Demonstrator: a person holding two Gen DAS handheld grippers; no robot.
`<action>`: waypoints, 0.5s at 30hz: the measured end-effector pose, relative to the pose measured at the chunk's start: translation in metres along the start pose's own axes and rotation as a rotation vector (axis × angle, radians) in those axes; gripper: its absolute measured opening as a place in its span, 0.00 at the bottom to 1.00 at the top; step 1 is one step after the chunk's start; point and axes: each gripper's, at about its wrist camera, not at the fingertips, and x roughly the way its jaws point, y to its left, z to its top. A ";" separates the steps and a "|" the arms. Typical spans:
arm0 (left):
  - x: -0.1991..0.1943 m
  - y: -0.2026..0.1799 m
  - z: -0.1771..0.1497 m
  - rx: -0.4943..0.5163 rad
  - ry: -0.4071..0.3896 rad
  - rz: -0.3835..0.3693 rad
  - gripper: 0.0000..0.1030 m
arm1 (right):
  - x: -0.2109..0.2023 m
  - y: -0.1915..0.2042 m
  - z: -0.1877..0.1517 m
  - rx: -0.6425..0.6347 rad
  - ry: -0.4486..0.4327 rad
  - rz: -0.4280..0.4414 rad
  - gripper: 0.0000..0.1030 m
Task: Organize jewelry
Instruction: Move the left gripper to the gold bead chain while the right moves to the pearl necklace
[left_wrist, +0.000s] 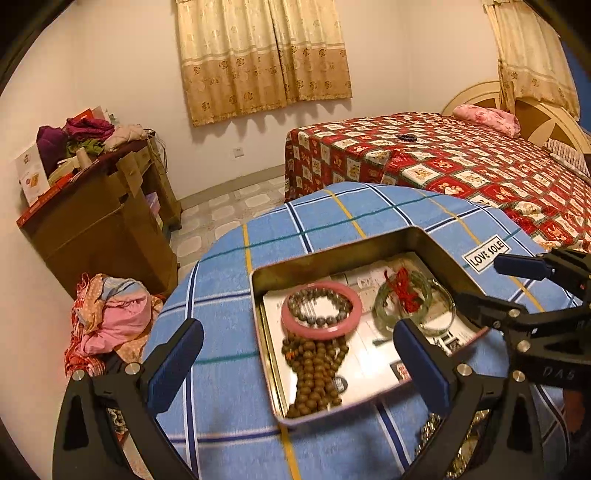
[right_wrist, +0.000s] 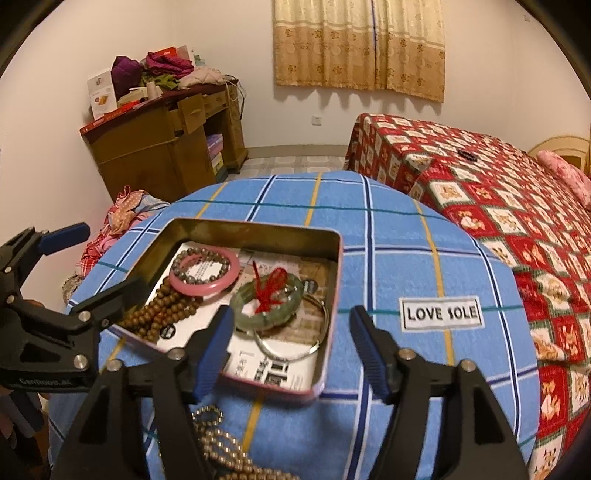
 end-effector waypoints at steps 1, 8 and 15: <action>-0.003 0.000 -0.003 -0.004 -0.001 -0.005 0.99 | -0.003 -0.001 -0.003 0.007 -0.001 -0.001 0.68; -0.034 -0.011 -0.041 0.023 -0.004 -0.002 0.99 | -0.017 -0.006 -0.034 0.021 0.030 -0.009 0.68; -0.045 -0.026 -0.071 -0.005 0.049 -0.036 0.99 | -0.025 -0.014 -0.074 0.044 0.082 -0.052 0.68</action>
